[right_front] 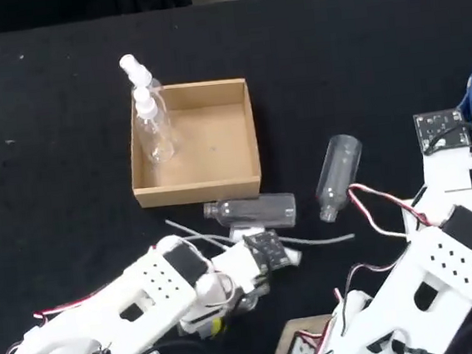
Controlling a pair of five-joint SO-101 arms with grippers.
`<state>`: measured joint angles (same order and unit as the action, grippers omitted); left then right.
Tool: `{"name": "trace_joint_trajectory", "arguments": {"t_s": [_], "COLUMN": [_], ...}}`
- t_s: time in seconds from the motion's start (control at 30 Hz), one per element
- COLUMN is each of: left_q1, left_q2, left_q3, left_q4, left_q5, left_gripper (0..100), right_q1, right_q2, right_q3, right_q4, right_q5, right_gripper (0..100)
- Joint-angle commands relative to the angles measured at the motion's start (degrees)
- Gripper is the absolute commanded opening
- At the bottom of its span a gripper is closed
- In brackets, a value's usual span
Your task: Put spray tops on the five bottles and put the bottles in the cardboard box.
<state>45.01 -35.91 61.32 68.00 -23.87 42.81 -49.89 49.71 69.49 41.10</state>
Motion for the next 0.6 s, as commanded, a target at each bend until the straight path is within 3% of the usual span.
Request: {"name": "trace_joint_trajectory", "arguments": {"t_s": [0.0, 0.13, 0.3, 0.43, 0.57], "left_q1": [-0.66, -11.12, -32.40, -49.10, -63.87], "left_q2": [-0.53, -0.53, -0.53, -0.35, -0.44], "left_q3": [-5.76, -10.68, -20.62, -27.12, -29.58], "left_q4": [9.23, 17.49, 26.64, 30.07, 30.59], "left_q5": [-6.07, -12.48, -29.01, -40.53, -49.58], "left_gripper": [5, 5, 5, 5, 5], "right_q1": [-3.69, -5.71, -8.00, -12.57, -19.69], "right_q2": [0.57, 0.57, 0.57, 0.57, 0.48], "right_q3": [-0.31, -0.31, -0.31, -0.57, -1.45], "right_q4": [-1.32, -1.14, 0.70, 3.78, 4.57], "right_q5": [0.00, -0.09, -0.09, -0.18, -6.07], "right_gripper": [12.8, 12.8, 12.8, 12.8, 12.8]}}
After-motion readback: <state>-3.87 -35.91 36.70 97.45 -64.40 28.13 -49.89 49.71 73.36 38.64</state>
